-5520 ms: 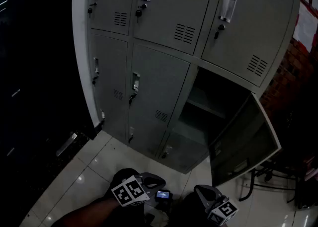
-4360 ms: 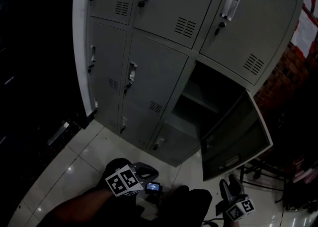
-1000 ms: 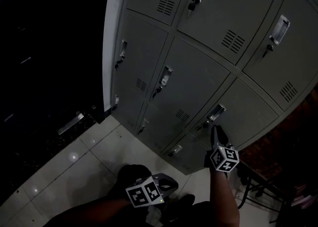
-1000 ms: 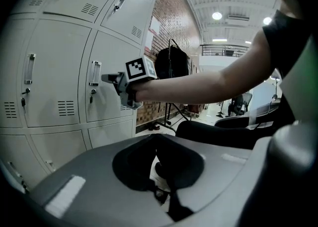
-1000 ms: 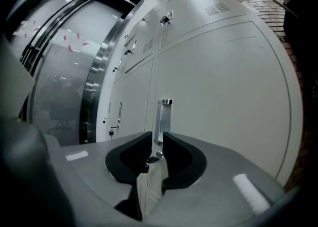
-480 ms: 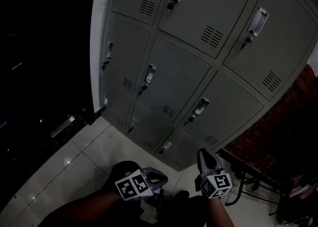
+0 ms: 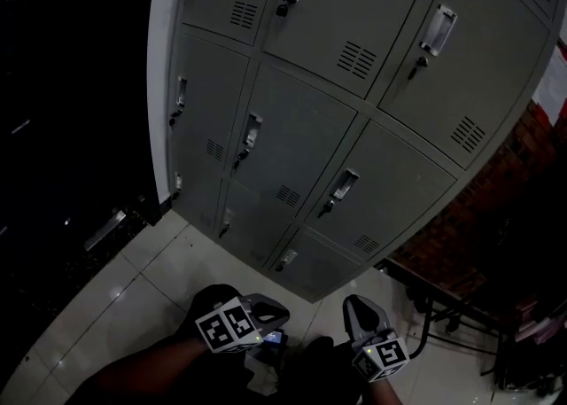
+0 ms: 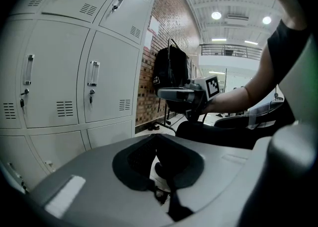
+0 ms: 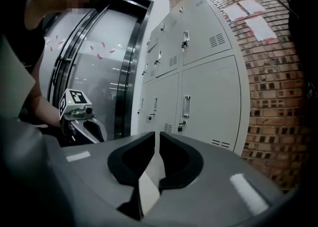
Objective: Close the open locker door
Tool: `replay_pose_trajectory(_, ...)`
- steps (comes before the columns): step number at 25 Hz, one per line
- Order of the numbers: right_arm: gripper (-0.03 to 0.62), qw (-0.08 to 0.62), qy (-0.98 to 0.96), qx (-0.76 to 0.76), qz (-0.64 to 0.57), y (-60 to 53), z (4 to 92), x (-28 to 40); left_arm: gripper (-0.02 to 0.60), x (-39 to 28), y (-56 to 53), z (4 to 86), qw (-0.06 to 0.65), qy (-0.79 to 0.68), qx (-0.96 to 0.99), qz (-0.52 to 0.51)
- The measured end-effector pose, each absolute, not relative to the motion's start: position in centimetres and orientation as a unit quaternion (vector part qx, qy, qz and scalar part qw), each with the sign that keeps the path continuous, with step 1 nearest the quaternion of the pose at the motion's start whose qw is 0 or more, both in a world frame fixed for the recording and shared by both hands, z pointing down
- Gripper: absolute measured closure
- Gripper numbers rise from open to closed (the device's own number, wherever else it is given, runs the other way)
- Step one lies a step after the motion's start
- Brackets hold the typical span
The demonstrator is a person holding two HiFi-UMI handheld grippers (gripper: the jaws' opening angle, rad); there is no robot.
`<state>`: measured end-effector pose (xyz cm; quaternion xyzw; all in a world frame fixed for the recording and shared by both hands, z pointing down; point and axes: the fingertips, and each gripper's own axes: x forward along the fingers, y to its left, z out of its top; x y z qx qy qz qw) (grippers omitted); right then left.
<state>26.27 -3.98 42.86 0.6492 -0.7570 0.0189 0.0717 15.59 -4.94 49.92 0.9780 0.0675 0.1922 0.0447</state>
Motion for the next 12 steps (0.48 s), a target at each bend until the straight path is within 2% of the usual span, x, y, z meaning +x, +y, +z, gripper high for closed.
replay_pose_trajectory(12, 0.591, 0.075, -0.767, 0.635, 0.057, -0.8, 46.3, 26.1, 0.569, 15.7, -4.6, 50.0, 0.038, 0.070, 0.977, 0.196)
